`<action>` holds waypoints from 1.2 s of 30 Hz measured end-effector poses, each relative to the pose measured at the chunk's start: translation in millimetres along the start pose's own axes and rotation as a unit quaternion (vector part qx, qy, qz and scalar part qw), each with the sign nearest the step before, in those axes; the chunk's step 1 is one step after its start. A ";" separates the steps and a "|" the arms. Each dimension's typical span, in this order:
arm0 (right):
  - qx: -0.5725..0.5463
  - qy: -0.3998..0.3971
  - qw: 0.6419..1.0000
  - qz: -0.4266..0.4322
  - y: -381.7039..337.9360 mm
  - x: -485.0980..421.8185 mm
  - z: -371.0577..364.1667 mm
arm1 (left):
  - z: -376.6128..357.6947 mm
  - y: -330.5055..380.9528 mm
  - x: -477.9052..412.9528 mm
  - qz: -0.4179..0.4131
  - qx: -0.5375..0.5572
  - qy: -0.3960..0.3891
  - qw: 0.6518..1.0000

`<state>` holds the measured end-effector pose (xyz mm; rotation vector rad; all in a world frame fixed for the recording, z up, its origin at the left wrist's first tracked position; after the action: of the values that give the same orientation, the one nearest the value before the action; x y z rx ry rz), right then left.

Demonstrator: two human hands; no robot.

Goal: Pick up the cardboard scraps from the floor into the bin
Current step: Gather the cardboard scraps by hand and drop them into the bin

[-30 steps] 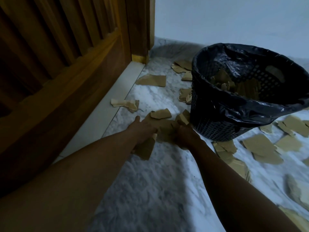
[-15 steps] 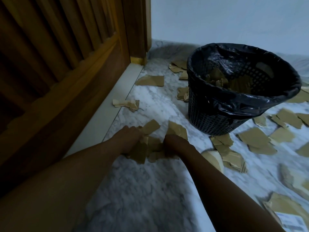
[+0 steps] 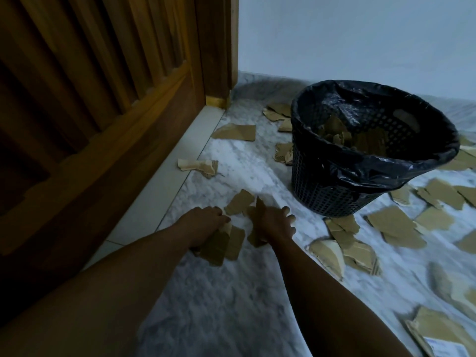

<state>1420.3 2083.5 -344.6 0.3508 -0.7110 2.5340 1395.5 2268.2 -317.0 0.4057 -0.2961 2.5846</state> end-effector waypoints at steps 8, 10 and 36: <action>0.001 -0.019 1.000 -0.023 -7.8 -6.1 -2.5 | -1.3 -1.8 -11.9 -0.026 -0.039 0.018 0.999; -0.007 -0.035 0.999 0.033 -9.0 -4.7 1.4 | -3.1 -4.3 -11.7 -0.027 -0.060 0.038 0.997; 0.075 -0.081 0.968 0.226 -40.7 -14.5 19.0 | -36.7 -79.4 3.1 0.290 0.240 -0.002 0.926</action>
<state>1455.6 2098.1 -317.0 0.4990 -0.7269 3.0296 1425.1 2347.4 -339.7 0.5576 0.2765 3.2403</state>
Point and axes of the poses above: each hand's wrist, its own x-axis away from the middle knuckle, its own z-axis out of the back of the hand, y = z × x, the point moved 3 cm from there along -x, towards the middle knuckle, and after that the axes turned 8 degrees about y, right-handed, at the moved point
